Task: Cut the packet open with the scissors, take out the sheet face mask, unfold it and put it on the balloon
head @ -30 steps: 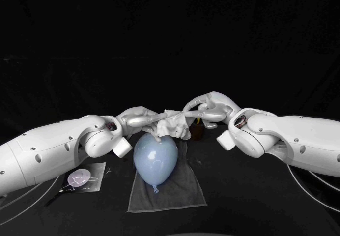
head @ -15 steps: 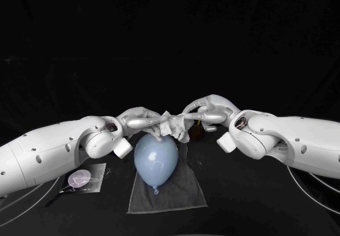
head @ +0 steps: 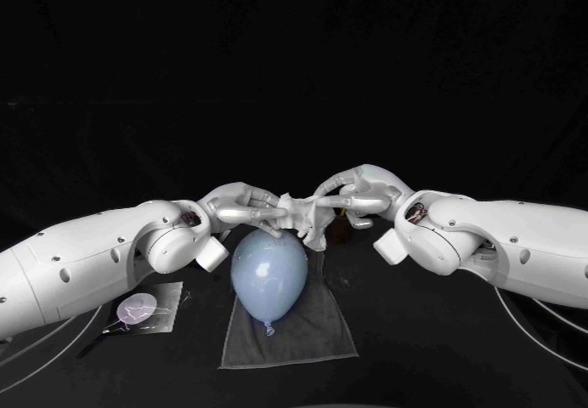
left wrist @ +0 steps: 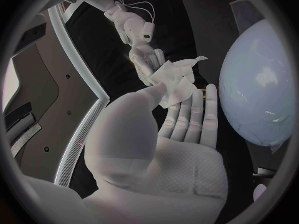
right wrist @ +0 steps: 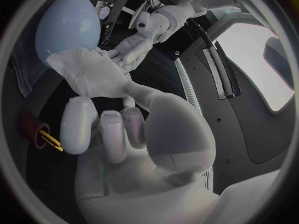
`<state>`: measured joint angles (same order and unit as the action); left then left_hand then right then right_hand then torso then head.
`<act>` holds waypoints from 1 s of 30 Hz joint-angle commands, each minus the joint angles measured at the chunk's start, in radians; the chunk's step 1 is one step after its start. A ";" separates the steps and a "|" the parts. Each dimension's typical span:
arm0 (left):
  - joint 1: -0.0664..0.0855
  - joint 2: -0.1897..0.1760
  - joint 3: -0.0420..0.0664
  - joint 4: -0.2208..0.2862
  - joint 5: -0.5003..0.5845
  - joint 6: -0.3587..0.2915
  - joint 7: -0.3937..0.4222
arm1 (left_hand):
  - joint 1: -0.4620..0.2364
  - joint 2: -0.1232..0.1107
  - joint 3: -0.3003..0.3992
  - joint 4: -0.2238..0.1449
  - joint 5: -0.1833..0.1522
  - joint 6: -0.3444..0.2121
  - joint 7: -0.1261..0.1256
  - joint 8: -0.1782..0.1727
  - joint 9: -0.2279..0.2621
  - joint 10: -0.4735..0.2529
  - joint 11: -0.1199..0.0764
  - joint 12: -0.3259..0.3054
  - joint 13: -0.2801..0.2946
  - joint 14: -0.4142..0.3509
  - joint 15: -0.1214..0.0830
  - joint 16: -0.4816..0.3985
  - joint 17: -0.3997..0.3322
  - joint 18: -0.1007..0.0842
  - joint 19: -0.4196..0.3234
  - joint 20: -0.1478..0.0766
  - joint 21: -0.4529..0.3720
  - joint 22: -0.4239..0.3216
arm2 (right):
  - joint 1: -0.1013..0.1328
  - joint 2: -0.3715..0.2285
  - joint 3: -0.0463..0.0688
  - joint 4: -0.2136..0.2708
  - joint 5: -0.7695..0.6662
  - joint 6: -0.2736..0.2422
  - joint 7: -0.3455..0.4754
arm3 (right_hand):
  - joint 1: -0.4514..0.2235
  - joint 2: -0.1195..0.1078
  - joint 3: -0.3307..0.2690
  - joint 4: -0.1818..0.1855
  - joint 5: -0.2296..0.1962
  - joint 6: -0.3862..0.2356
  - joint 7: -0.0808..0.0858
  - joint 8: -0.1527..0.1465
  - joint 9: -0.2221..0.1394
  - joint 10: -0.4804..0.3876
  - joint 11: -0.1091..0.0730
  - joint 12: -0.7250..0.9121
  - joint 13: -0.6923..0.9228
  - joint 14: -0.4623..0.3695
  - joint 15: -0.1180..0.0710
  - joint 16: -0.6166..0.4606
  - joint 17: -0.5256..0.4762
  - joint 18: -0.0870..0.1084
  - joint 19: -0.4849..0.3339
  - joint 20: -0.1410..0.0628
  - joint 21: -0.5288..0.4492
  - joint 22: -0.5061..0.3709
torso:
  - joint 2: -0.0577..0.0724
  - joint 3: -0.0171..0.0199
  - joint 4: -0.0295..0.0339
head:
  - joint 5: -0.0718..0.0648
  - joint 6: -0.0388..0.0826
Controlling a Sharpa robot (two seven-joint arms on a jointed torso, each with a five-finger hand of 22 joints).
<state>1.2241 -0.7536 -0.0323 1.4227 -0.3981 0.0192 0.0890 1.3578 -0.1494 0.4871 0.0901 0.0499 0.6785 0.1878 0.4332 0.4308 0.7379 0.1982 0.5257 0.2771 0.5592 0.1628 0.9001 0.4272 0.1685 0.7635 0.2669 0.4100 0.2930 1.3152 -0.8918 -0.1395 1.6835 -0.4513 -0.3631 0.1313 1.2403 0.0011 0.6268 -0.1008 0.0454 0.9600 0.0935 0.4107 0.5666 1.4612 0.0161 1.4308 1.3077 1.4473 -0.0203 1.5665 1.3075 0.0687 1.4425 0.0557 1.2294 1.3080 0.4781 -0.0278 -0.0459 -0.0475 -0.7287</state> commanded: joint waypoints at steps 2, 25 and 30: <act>0.001 0.001 0.001 0.001 -0.062 -0.074 0.032 | 0.025 -0.002 0.005 -0.024 -0.002 -0.001 0.058 0.005 -0.004 -0.008 0.001 -0.005 -0.009 -0.001 0.003 -0.005 -0.010 0.013 0.007 0.009 -0.012 -0.011 | 0.001 -0.001 0.001 0.003 0.046 0.022 0.004 | -0.006 0.007 0.007 -0.001 0.007 0.005 -0.001 0.019 0.038 0.011 0.000 0.004 0.156 0.123 -0.029 0.004 0.263 0.007 0.008 0.000 0.006 0.044 | 0.000 0.0002 0.0001 | -0.001 -0.001; 0.000 0.013 0.001 0.009 -0.460 -0.266 0.122 | 0.048 -0.045 -0.190 -0.093 -0.002 -0.264 0.007 0.231 0.061 -0.229 0.075 0.157 0.004 -0.214 0.078 0.026 -0.071 -0.049 -0.063 0.022 -0.198 -0.136 | 0.001 -0.001 0.001 0.003 0.099 0.011 0.003 | -0.017 0.006 0.020 -0.003 0.008 0.007 -0.002 0.027 0.037 0.017 -0.002 0.011 0.161 0.123 -0.030 0.004 0.263 0.005 0.012 -0.001 0.016 0.051 | 0.000 -0.0005 0.0000 | -0.004 -0.003; -0.001 0.015 0.001 0.031 -0.512 -0.206 0.182 | 0.150 0.017 -0.524 0.005 0.001 -0.278 0.012 0.314 0.029 -0.326 0.074 0.237 -0.011 -0.288 0.102 0.061 -0.112 -0.078 -0.075 0.021 -0.267 -0.185 | 0.001 0.002 0.001 0.000 0.097 -0.002 -0.004 | -0.020 0.005 0.026 -0.004 0.010 0.007 -0.003 0.030 0.036 0.018 -0.002 0.012 0.162 0.123 -0.030 0.004 0.263 0.005 0.013 -0.001 0.017 0.052 | 0.000 -0.0001 0.0001 | -0.003 -0.004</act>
<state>1.2233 -0.7407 -0.0321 1.4453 -0.8261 -0.2333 0.1907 1.4885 -0.1408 0.0052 0.0802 0.0499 0.4049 0.1537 0.7394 0.4682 0.4212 0.2784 0.7509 0.2699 0.2764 0.2623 0.9537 0.3207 0.0994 0.6799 0.2863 0.1491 0.1133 1.3153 -0.8915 -0.1396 1.6847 -0.3619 -0.3560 0.1297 1.2218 -0.0066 0.6476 -0.1048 0.0484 0.9581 0.0912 0.4223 0.5669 1.4610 0.0162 1.4384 1.3073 1.4438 -0.0239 1.5646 1.3073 0.0680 1.4503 0.0556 1.2401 1.3076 0.4781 -0.0282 -0.0458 -0.0506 -0.7321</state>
